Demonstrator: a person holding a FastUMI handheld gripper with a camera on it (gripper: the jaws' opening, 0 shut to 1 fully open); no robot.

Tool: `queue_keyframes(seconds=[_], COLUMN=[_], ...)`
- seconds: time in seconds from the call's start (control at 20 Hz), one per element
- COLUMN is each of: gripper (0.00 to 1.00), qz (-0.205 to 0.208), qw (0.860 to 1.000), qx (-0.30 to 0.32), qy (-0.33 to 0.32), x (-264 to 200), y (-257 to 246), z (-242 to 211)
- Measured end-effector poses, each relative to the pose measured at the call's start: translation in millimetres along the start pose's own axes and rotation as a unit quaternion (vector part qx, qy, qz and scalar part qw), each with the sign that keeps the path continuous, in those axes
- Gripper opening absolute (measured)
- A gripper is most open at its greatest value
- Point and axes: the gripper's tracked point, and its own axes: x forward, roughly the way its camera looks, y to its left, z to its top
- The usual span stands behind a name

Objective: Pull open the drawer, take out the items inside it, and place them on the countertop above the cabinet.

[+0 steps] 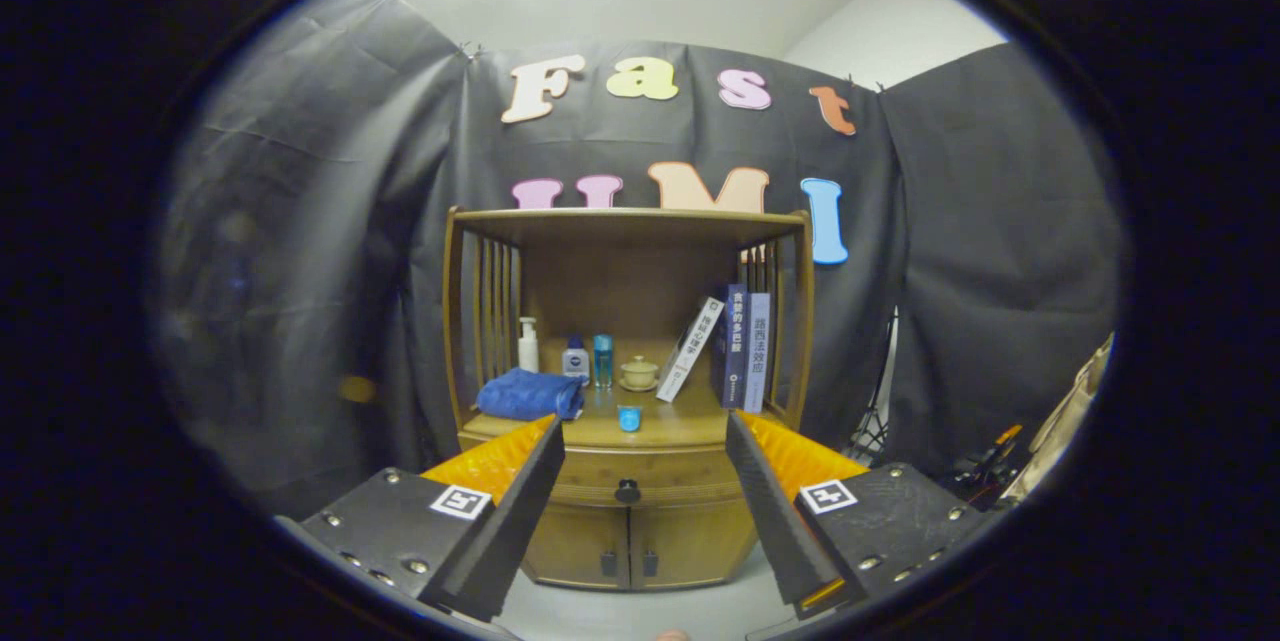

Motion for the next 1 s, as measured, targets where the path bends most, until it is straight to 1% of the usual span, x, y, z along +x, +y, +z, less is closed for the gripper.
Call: queue_keyframes(seconds=[0.35, 0.5, 1.0], gripper=[0.96, 0.97, 0.97], qz=[0.008, 0.002, 0.000], qw=[1.000, 1.000, 1.000], qx=[0.006, 0.012, 0.022], qy=[-0.007, -0.014, -0.002], x=[-1.9, -3.3, -0.5], y=[8.2, 3.3, -3.7], z=[-2.2, -1.5, -10.1])
